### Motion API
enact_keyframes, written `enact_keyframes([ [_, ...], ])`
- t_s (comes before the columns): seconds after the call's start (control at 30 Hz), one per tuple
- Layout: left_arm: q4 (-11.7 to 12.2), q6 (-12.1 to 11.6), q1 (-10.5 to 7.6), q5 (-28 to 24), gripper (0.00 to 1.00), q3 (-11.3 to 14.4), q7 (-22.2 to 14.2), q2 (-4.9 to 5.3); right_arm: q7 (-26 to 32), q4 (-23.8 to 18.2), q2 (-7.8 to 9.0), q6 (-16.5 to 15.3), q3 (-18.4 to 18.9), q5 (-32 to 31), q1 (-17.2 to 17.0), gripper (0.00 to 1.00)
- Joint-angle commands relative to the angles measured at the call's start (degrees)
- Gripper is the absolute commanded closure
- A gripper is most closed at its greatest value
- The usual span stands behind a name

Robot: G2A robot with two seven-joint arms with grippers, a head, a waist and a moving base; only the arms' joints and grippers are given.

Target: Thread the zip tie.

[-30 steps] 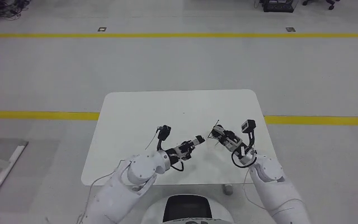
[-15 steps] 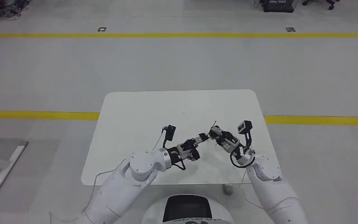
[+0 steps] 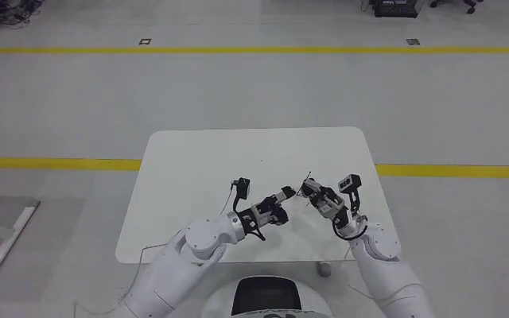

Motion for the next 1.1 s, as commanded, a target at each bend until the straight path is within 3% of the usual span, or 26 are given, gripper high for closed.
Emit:
enact_keyframes([
  [0.0,0.6,-0.7,-0.57,-0.8,0.0,0.4,0.3,-0.18,0.2,0.5,-0.36,0.0,-0.1,-0.8,0.1,1.0],
  [0.3,0.7,-1.5,-0.83,-0.5,0.0,0.5,0.8,-0.24,0.0,0.5,-0.41,0.0,-0.1,-1.3,0.2,1.0],
  [0.57,1.6,-4.5,-1.41,-1.2,0.0,1.7,6.0,-0.9,-5.8,-3.8,-1.34,0.0,0.5,-4.7,-2.4,1.0],
  [0.77,2.9,-4.9,-2.81,-1.3,0.0,2.8,8.1,-1.45,-5.5,-4.0,-2.37,0.0,1.4,-6.7,-3.0,1.0],
  [1.07,3.0,-5.1,-2.9,-0.3,0.0,2.9,8.9,-1.47,-5.5,-4.1,-2.42,0.0,1.6,-6.9,-2.9,1.0],
])
